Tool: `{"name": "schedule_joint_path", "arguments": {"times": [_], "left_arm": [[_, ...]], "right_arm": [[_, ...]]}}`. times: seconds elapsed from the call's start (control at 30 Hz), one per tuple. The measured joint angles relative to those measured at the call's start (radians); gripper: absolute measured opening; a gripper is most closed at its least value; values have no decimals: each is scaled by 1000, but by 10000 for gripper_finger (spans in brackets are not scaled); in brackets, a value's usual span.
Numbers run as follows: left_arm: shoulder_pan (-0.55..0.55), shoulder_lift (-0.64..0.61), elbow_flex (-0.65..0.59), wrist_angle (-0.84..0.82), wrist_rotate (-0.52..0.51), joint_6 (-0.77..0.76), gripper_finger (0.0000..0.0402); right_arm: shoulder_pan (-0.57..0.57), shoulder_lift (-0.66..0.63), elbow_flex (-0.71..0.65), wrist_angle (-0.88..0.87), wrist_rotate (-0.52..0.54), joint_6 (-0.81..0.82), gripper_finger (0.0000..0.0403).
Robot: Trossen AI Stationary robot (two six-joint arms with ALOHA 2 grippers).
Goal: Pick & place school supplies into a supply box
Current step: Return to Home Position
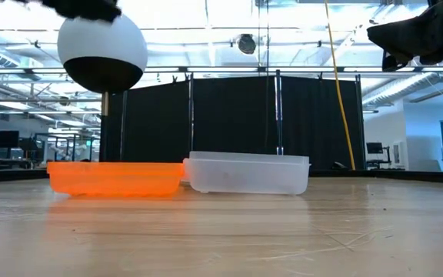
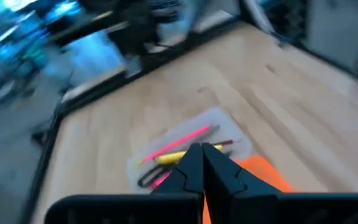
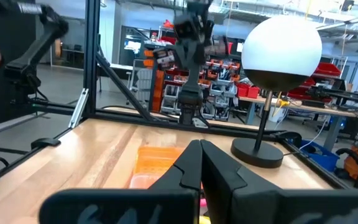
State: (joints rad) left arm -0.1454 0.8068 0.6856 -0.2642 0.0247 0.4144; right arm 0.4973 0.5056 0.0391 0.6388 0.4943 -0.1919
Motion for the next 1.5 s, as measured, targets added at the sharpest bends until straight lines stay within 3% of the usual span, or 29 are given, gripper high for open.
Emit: {"name": "schedule_joint_path", "arguments": {"times": [0.1,0.27,0.4,0.7,0.83,0.97,1.17,1.23,1.4,1.5], "left_arm": [[-33,-120,-141,58,-101,-190,3],[-142,-253,-256,46,-221,-285,2],[-259,-302,-253,-22,-372,-305,2],[-475,-324,-244,-59,-594,-296,1],[-485,-324,-244,-38,-597,-250,1],[-429,-329,-244,33,-509,-153,1],[-271,-383,-243,97,-275,-125,1],[-234,-409,-243,104,-231,-172,1],[-244,-515,-243,59,-230,-233,1],[-290,-590,-244,-11,-287,-244,1]], "right_arm": [[0,0,0,0,1,34,0],[0,1,0,-15,2,104,0],[0,2,0,-17,4,157,0],[0,3,0,-16,5,153,0],[-23,0,0,-10,6,130,0],[-114,-8,0,-34,-9,165,0],[-267,-5,0,-70,-301,263,0],[-292,-13,0,-45,-338,301,0],[-300,-75,0,-79,-357,313,0],[-299,-127,0,-142,-369,312,0]]}}
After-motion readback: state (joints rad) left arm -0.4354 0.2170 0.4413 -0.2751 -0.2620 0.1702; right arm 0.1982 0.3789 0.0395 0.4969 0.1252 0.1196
